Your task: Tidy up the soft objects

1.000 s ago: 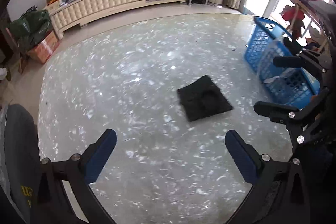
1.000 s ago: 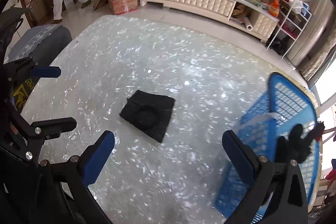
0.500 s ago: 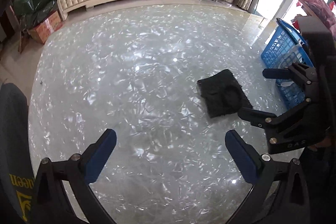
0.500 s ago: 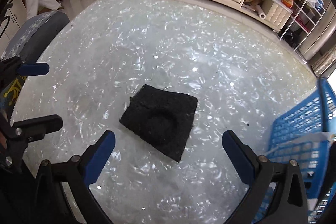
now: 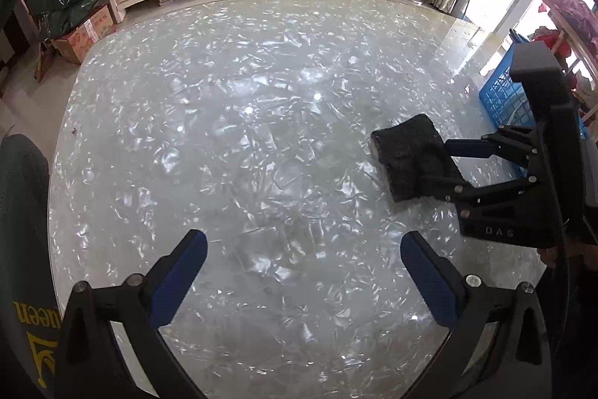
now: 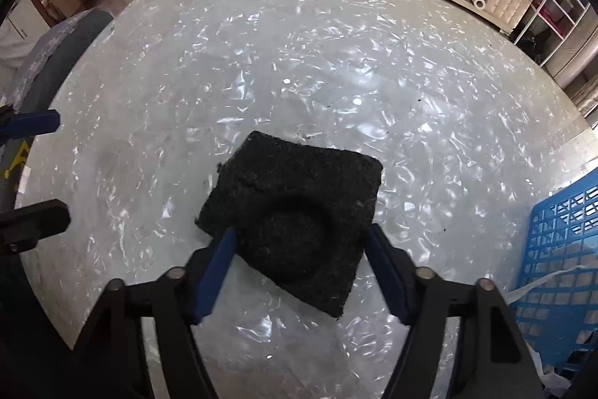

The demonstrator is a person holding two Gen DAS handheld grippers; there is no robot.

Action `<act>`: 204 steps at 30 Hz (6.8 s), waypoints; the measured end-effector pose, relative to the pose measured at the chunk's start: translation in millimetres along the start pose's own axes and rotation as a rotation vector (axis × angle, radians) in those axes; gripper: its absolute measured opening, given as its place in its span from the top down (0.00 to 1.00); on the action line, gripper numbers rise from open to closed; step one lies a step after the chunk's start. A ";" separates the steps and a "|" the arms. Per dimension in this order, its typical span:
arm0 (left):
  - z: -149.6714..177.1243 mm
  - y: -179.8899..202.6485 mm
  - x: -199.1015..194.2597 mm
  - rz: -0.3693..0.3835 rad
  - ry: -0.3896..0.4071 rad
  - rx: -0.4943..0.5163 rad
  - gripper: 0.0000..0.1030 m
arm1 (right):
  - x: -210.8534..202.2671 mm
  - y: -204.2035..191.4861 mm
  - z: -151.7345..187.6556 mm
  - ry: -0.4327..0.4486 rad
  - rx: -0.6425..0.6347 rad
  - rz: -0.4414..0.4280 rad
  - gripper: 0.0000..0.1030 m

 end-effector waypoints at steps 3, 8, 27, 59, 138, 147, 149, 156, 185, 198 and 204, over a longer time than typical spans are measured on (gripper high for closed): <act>0.7 2.5 0.8 0.008 -0.003 0.005 0.00 | -4.9 1.2 1.3 0.009 -0.012 -0.005 0.57; 1.6 4.0 1.8 0.017 -0.003 0.005 0.00 | -10.5 1.7 4.5 0.020 -0.031 -0.027 0.71; -4.5 40.5 2.8 0.080 0.033 0.086 0.00 | -58.3 18.4 17.3 0.095 -0.022 -0.095 0.92; -45.0 88.2 46.6 0.038 -0.045 0.200 0.00 | -173.0 173.7 111.2 0.191 0.179 0.099 0.92; -62.6 223.6 -14.3 0.169 0.049 0.425 0.81 | -191.2 235.3 176.7 0.105 0.384 0.223 0.00; -65.9 276.0 -33.4 0.209 0.060 0.471 0.81 | -196.6 237.0 188.5 0.150 0.429 0.212 0.00; -65.8 289.9 -34.9 0.213 0.057 0.486 0.81 | -199.3 238.1 189.5 0.164 0.430 0.216 0.00; -70.5 338.7 -23.4 0.229 0.036 0.558 0.81 | -205.9 239.3 192.3 0.208 0.420 0.221 0.00; -74.5 426.5 82.1 0.221 -0.162 0.666 0.81 | -200.2 275.0 218.3 0.241 0.472 0.186 0.00; -71.1 426.1 107.9 0.185 -0.212 0.672 0.80 | -195.0 277.0 222.6 0.229 0.504 0.158 0.00; -75.5 429.2 105.0 0.172 -0.188 0.676 0.62 | -195.2 279.5 221.7 0.234 0.511 0.148 0.00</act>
Point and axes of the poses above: each gripper's, at about its wrist camera, not at the fingertips, and x roughly the way its jaws point, y to its right, z to its underside, the point moved 6 cm from there along x, roughly the way its jaws point, and after that the axes turned 9 degrees about z, right-handed, at the moved point
